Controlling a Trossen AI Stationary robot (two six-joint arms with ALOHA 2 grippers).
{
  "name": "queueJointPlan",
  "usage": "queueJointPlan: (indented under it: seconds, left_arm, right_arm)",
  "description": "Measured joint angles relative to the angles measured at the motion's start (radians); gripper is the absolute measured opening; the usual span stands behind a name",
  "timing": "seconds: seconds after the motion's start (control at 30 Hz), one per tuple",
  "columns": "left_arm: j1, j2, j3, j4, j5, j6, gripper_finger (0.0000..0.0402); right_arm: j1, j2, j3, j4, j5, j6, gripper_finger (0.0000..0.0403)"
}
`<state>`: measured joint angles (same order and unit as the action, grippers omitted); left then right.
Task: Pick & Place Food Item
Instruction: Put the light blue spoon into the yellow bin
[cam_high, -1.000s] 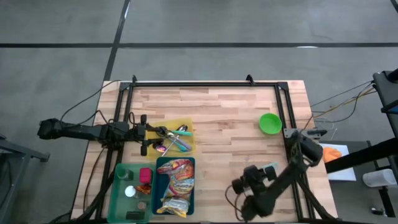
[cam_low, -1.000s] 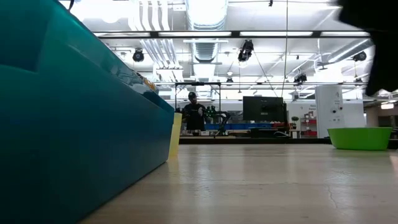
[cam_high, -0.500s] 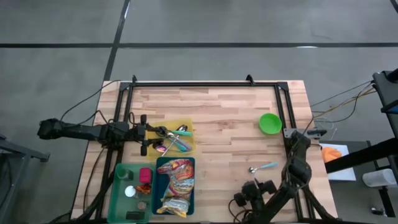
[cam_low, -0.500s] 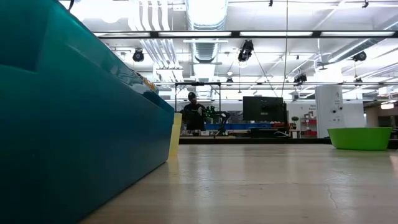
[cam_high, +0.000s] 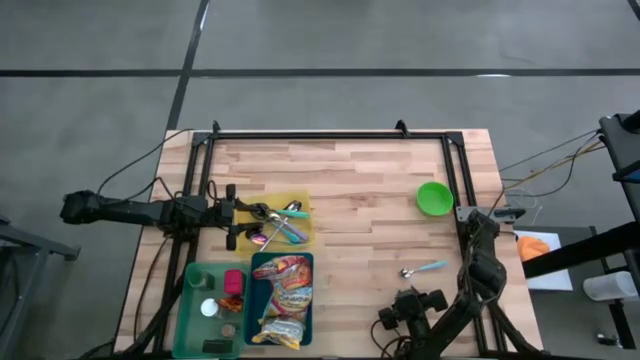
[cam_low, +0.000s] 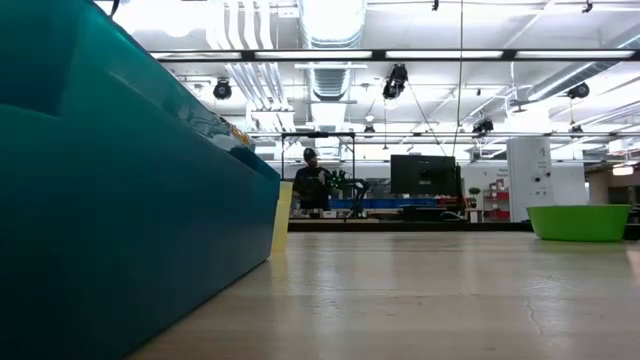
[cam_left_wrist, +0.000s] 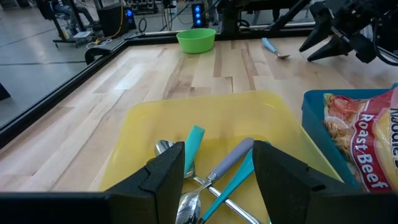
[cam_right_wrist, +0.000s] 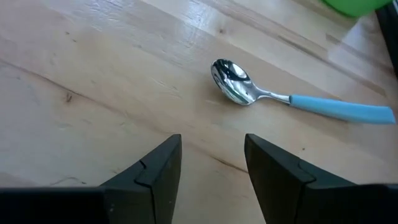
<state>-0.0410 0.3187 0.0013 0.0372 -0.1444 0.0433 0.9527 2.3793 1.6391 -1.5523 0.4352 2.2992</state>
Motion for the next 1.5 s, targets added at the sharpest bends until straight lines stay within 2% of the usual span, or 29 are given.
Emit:
queueJointPlan:
  seconds: [0.13, 0.23, 0.4, 0.57, 0.73, 0.9, 1.07, 1.17, 1.27, 1.37, 1.5]
  left_arm:
    - [0.000, 0.000, 0.000, 0.000, 0.000, 0.000, 0.0189]
    - [0.000, 0.000, 0.000, 0.000, 0.000, 0.000, 0.0189]
    - [0.000, 0.000, 0.000, 0.000, 0.000, 0.000, 0.0189]
    - [0.000, 0.000, 0.000, 0.000, 0.000, 0.000, 0.0189]
    - [0.000, 0.000, 0.000, 0.000, 0.000, 0.000, 0.0189]
    - [0.000, 0.000, 0.000, 0.000, 0.000, 0.000, 0.0189]
    - [0.000, 0.000, 0.000, 0.000, 0.000, 0.000, 0.0189]
    - [0.000, 0.000, 0.000, 0.000, 0.000, 0.000, 0.0189]
    - [0.000, 0.000, 0.000, 0.000, 0.000, 0.000, 0.0189]
    - [0.000, 0.000, 0.000, 0.000, 0.000, 0.000, 0.0189]
    - [0.000, 0.000, 0.000, 0.000, 0.000, 0.000, 0.0189]
  right_arm:
    - [-0.013, -0.035, -0.019, -0.001, -0.016, 0.001, 0.0176]
    - [-0.026, -0.091, -0.020, -0.005, 0.010, -0.019, 0.0176]
    - [-0.043, -0.267, -0.036, -0.013, 0.104, -0.036, 0.0176]
    - [-0.057, -0.467, -0.041, -0.007, 0.102, -0.034, 0.0176]
    - [-0.081, -0.635, -0.041, -0.014, 0.004, 0.015, 0.0176]
    - [-0.121, -0.716, -0.052, -0.012, -0.151, -0.026, 0.0176]
    - [-0.154, -0.753, -0.090, -0.018, -0.207, -0.023, 0.0176]
    - [-0.155, -0.758, -0.147, -0.016, -0.230, 0.045, 0.0176]
    - [-0.147, -0.761, -0.224, 0.040, -0.291, 0.129, 0.0176]
    - [-0.135, -0.761, -0.293, 0.124, -0.340, 0.142, 0.0176]
    - [-0.121, -0.787, -0.364, 0.138, -0.367, 0.128, 0.0176]
